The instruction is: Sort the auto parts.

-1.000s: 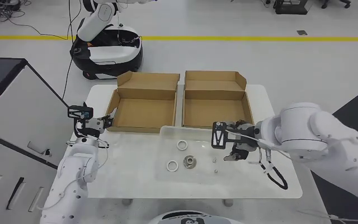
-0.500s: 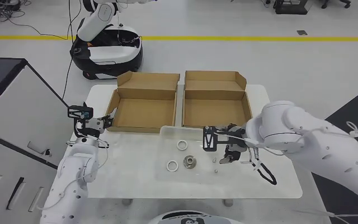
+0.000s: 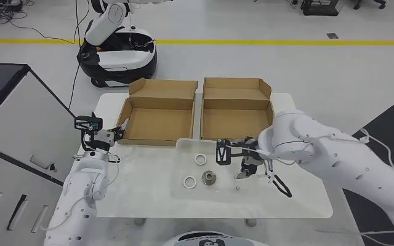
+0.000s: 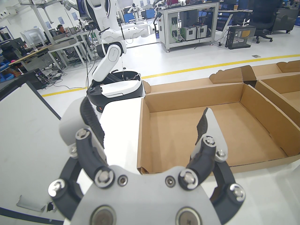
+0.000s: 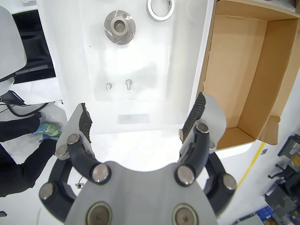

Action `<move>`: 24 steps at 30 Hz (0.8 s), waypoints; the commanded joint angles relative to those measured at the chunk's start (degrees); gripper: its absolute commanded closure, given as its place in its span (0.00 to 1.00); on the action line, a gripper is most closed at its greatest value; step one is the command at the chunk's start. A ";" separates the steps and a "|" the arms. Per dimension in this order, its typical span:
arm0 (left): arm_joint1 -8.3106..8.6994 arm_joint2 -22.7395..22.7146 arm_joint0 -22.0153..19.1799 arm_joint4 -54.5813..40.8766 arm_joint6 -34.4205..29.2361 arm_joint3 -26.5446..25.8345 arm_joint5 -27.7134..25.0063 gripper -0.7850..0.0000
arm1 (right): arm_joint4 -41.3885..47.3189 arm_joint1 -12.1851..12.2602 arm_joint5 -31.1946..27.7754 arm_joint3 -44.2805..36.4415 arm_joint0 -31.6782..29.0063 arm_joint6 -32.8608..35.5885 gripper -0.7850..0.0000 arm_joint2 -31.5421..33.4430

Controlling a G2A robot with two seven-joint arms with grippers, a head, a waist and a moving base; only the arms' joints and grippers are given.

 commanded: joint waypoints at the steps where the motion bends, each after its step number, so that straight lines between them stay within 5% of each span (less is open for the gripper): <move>1: 0.00 0.00 0.00 0.00 0.00 0.00 0.00 0.00 | -0.24 -0.50 0.08 0.61 0.06 0.03 0.00 -0.78; 24: 0.00 0.00 0.00 0.00 0.00 0.00 0.00 0.00 | -3.81 -2.89 0.93 4.28 -2.70 0.22 0.00 -4.44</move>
